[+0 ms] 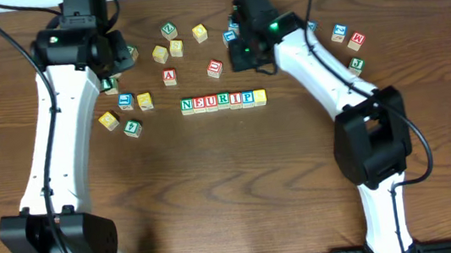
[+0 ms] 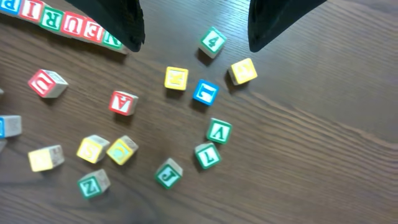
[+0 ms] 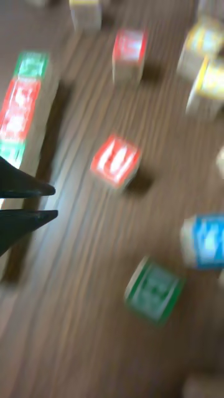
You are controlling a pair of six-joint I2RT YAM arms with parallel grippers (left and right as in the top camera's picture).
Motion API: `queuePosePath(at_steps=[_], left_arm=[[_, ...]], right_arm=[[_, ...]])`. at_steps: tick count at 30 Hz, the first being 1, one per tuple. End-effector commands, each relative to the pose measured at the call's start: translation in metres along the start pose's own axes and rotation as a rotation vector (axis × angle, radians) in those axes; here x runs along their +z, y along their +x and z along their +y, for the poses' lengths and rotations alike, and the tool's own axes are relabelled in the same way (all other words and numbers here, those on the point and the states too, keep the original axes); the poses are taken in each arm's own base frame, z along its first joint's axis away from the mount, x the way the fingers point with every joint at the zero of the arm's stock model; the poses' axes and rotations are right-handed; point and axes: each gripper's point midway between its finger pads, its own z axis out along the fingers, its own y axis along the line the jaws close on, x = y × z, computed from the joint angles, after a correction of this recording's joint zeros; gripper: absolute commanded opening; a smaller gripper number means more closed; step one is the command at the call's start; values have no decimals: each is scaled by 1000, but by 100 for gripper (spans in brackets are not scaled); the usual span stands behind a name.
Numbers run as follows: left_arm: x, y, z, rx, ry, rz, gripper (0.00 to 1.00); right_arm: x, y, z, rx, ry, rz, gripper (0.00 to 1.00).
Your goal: Spell out NEURIPS
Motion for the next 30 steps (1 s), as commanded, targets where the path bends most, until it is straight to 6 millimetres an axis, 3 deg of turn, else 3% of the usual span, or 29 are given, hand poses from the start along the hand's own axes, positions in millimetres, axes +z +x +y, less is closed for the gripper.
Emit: queuePosePath(at_steps=[1, 5, 12, 17, 30], left_arm=[[10, -2, 25, -20, -49, 16, 53], [12, -5, 47, -63, -77, 22, 53], [14, -5, 68, -102, -103, 35, 53], [14, -3, 69, -102, -105, 43, 53], [14, -3, 69, -102, -105, 46, 53]], right_arm=[[-9, -8, 47, -73, -84, -59, 3], [-7, -16, 81, -122, -94, -143, 4], [14, -8, 107, -153, -113, -159, 5], [36, 7, 102, -155, -72, -118, 2], [43, 20, 62, -136, 121, -76, 1]])
